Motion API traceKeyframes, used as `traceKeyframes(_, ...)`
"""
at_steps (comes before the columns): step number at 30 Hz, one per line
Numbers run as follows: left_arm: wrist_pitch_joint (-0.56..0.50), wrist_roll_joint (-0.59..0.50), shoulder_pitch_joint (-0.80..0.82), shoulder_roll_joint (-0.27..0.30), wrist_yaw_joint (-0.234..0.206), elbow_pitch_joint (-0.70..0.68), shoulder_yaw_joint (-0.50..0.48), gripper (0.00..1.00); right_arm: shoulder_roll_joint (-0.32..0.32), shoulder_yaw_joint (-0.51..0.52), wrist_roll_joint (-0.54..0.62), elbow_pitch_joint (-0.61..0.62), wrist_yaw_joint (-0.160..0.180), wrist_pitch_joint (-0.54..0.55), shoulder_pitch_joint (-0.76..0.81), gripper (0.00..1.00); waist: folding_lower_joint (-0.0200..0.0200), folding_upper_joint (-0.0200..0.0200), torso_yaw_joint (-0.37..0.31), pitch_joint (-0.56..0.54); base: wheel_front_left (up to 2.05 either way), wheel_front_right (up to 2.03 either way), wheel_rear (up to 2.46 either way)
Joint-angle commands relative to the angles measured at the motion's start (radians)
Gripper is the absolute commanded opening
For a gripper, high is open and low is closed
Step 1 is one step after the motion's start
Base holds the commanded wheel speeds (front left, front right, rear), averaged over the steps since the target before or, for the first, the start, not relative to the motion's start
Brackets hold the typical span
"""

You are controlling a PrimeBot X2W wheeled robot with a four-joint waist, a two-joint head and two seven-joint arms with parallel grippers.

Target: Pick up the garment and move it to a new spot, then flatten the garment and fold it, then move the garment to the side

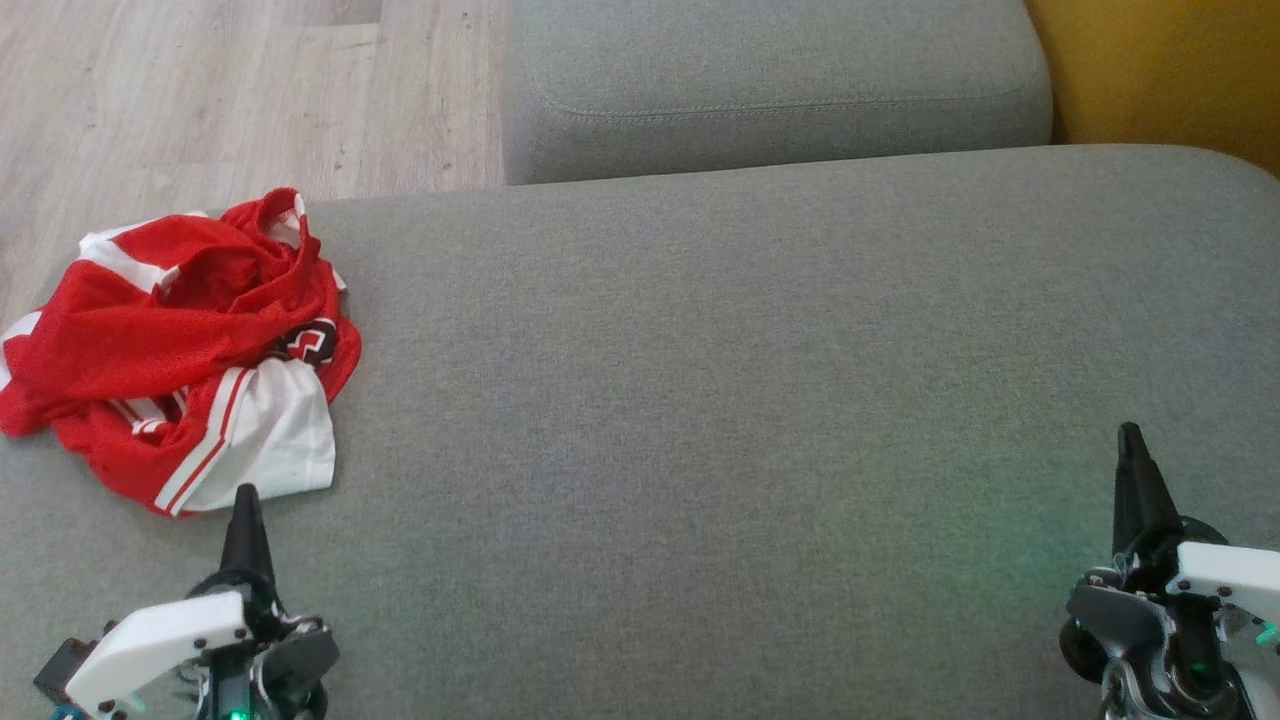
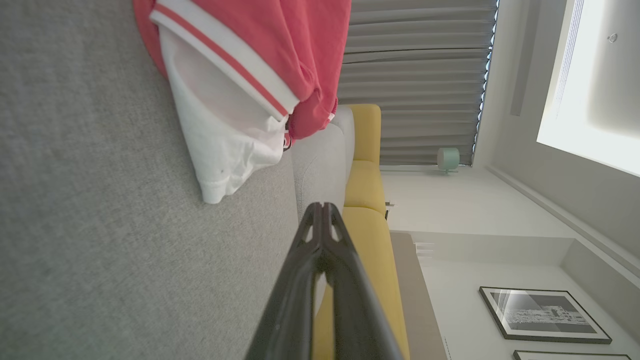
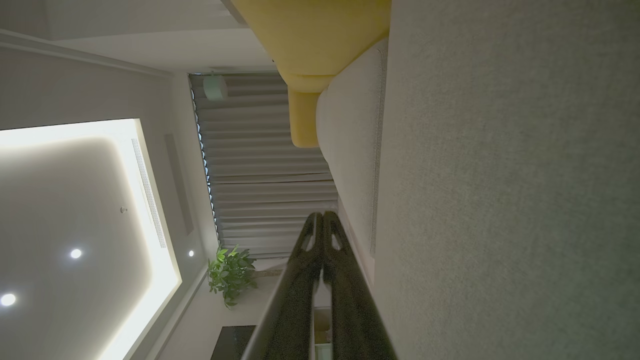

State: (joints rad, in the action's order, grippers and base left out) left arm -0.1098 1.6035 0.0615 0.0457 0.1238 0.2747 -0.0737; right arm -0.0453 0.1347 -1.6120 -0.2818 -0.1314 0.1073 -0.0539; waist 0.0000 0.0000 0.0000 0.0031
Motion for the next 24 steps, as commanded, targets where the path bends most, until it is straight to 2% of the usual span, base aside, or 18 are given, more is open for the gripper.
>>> traceKeyframes(1, -0.003, 0.005, 0.046, 0.004, 0.007, -0.03, -0.04, 0.0, -0.005, -0.021, 0.003, 0.037, 0.001, 0.006, -0.054, 0.0, 0.0, 0.0, 0.0, 0.0, 0.0, 0.0, 0.0)
traceKeyframes(24, -0.003, 0.005, 0.046, 0.004, 0.007, -0.03, -0.04, 0.0, -0.005, -0.021, 0.003, 0.037, 0.001, 0.006, -0.054, 0.0, 0.0, 0.0, 0.0, 0.0, 0.0, 0.0, 0.0)
